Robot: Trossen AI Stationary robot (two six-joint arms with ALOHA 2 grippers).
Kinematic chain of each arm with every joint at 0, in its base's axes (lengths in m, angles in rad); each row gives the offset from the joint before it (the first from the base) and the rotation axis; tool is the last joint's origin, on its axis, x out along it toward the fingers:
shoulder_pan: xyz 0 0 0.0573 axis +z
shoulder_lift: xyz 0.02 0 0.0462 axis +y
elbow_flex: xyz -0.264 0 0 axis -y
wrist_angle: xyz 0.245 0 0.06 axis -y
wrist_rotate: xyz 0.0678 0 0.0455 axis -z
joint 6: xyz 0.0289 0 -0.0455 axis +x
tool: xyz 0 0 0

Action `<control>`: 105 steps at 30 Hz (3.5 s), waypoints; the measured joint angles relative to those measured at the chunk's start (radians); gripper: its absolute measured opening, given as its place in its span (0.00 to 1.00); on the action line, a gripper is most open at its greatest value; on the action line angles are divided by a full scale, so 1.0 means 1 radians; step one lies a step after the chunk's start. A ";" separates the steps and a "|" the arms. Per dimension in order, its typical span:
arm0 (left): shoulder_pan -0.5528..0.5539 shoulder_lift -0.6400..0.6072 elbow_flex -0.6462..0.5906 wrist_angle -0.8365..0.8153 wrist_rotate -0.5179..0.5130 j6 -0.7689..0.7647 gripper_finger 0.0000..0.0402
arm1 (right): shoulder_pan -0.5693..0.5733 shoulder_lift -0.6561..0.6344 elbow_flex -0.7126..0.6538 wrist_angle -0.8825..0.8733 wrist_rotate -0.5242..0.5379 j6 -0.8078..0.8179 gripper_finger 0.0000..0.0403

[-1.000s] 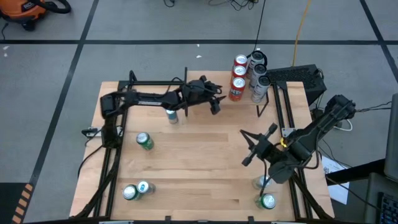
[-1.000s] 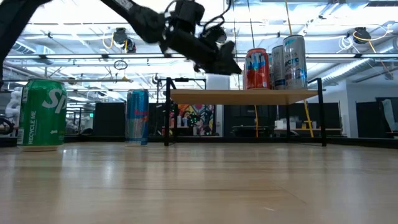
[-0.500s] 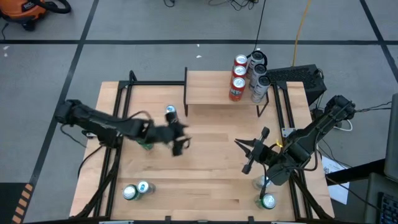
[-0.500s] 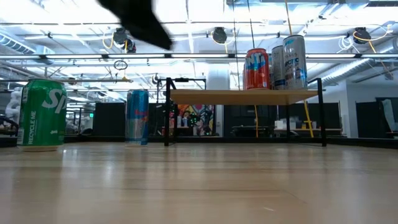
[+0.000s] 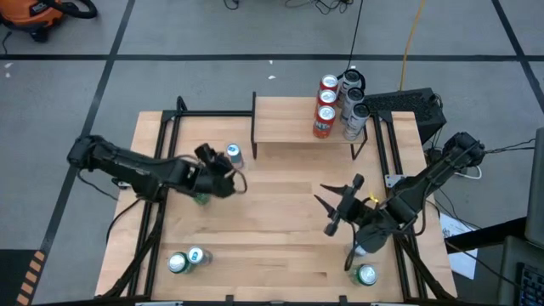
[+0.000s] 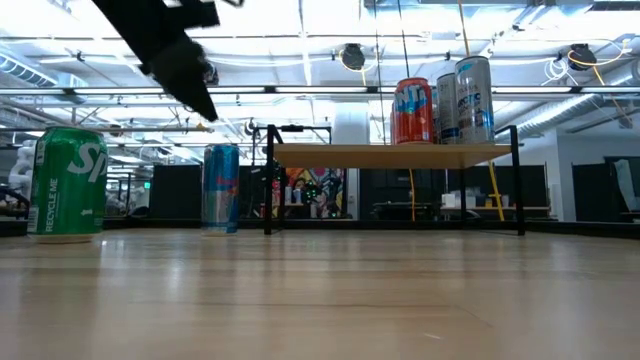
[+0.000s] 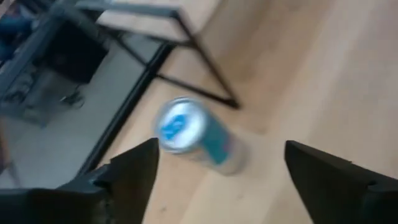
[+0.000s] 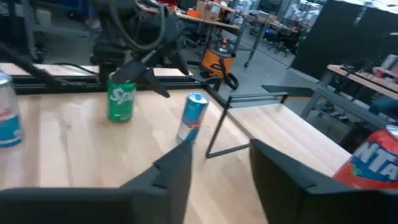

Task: Place canned beverage on shelf
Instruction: Put the top blue soda can on the shelf

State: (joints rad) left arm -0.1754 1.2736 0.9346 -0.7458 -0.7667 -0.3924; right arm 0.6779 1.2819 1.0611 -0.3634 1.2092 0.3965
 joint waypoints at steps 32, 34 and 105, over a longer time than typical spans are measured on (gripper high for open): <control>0.484 0.000 -0.157 0.344 0.520 0.347 0.72 | -0.024 0.008 0.000 -0.068 0.077 0.146 0.69; 0.484 0.000 -0.157 0.344 0.537 0.348 0.64 | -0.024 0.008 0.000 -0.068 0.077 0.146 0.69; 0.813 0.844 1.285 -0.046 1.132 0.977 0.59 | -0.024 -0.197 0.000 -0.844 0.126 0.743 0.69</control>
State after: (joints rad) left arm 0.6381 2.1178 2.2200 -0.7914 0.3653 0.5850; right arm 0.6537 1.0847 1.0611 -1.2077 1.3350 1.1400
